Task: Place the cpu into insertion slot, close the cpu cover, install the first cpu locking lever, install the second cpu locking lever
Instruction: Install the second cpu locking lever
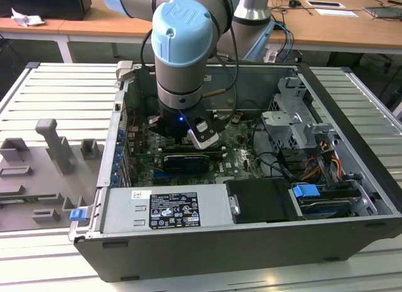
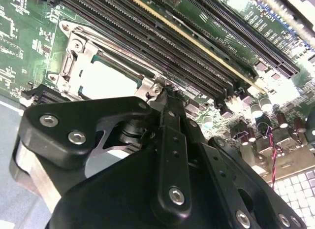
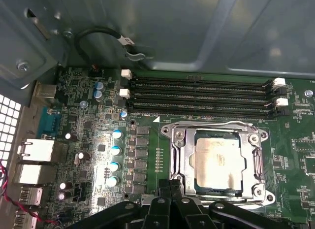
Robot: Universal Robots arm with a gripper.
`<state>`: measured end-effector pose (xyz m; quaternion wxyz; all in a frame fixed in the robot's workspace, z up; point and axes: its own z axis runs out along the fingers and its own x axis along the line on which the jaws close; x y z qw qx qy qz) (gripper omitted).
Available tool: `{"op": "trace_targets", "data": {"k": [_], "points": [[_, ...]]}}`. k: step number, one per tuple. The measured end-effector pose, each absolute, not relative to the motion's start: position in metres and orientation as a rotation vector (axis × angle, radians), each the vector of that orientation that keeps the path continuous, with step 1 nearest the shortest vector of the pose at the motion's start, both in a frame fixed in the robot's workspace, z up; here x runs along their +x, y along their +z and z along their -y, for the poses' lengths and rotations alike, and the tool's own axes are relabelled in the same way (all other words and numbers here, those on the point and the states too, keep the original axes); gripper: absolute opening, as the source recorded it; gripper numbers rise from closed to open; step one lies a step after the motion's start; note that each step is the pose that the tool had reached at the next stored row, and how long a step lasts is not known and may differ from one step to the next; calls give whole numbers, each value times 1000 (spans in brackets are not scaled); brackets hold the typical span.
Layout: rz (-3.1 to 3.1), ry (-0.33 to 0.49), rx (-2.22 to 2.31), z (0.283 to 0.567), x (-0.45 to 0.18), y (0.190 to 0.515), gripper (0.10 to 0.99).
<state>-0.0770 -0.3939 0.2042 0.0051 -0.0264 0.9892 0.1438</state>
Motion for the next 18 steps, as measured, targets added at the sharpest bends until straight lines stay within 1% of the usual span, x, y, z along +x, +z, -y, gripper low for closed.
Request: {"op": "trace_targets", "data": {"k": [6,18], "points": [[-3097,450,-83,394,-77,205,106],[-3097,450,-83,394,-77,221,106]]}}
